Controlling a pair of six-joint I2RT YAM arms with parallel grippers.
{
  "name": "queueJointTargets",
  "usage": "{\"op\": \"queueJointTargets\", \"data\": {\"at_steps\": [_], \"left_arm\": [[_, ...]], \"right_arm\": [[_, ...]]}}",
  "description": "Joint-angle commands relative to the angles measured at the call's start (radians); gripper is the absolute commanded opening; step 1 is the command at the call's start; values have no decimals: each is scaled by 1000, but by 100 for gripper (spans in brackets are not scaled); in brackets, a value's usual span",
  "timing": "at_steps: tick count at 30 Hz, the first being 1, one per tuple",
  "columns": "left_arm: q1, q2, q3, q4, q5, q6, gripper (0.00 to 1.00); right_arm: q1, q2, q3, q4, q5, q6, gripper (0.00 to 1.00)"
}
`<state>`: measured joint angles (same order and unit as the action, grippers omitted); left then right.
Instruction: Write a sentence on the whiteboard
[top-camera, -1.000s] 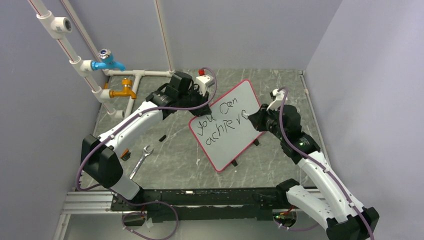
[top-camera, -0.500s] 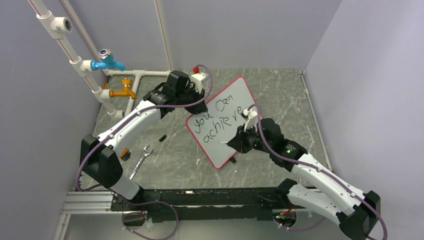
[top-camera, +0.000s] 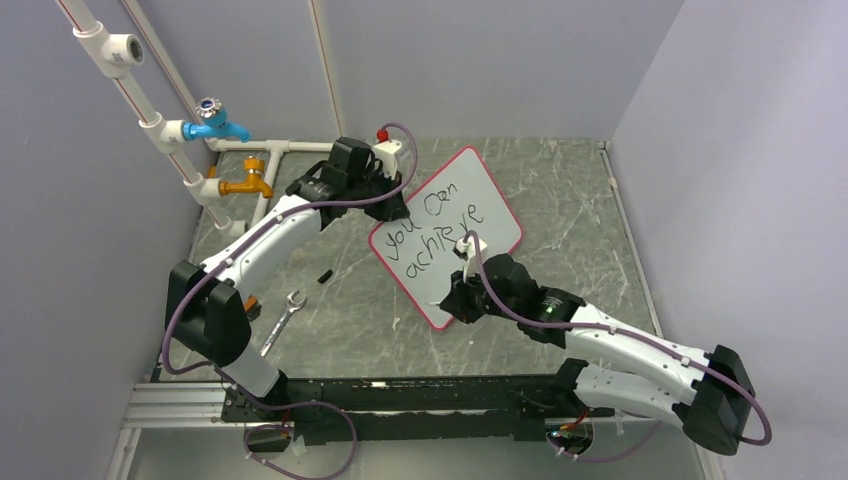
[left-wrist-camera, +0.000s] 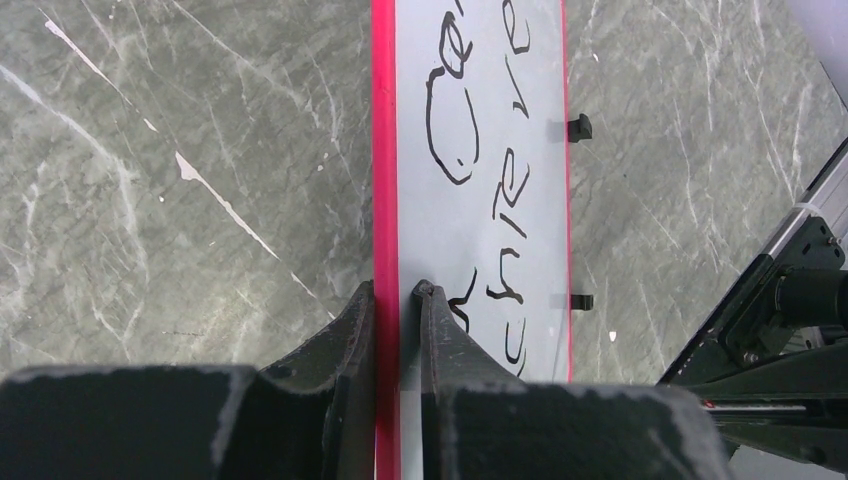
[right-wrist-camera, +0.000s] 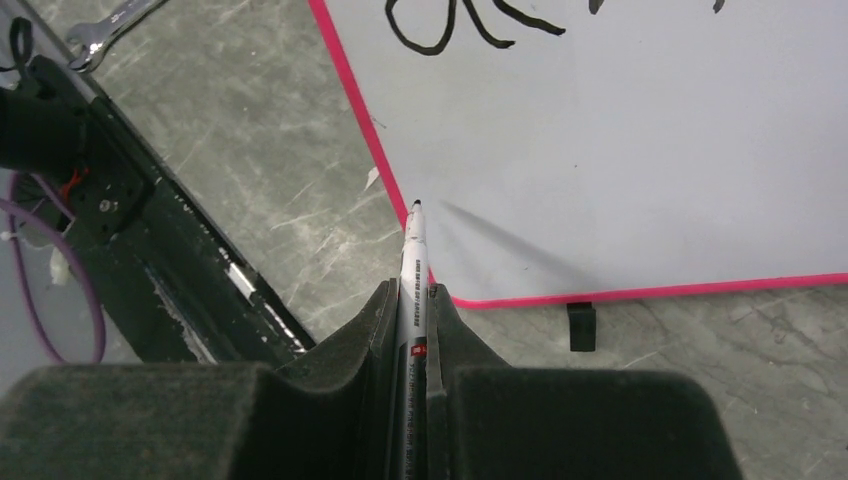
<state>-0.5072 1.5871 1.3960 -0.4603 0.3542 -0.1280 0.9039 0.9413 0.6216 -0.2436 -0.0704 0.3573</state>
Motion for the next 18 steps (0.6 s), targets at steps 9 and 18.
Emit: {"op": "queueJointTargets", "data": {"at_steps": [9,18], "left_arm": [[20,12,14,35,-106,67,0],[20,13,17,33,-95,67,0]], "right_arm": [[18,56,18,90,162,-4,0],[18,68,-17,63,177,3,0]]}}
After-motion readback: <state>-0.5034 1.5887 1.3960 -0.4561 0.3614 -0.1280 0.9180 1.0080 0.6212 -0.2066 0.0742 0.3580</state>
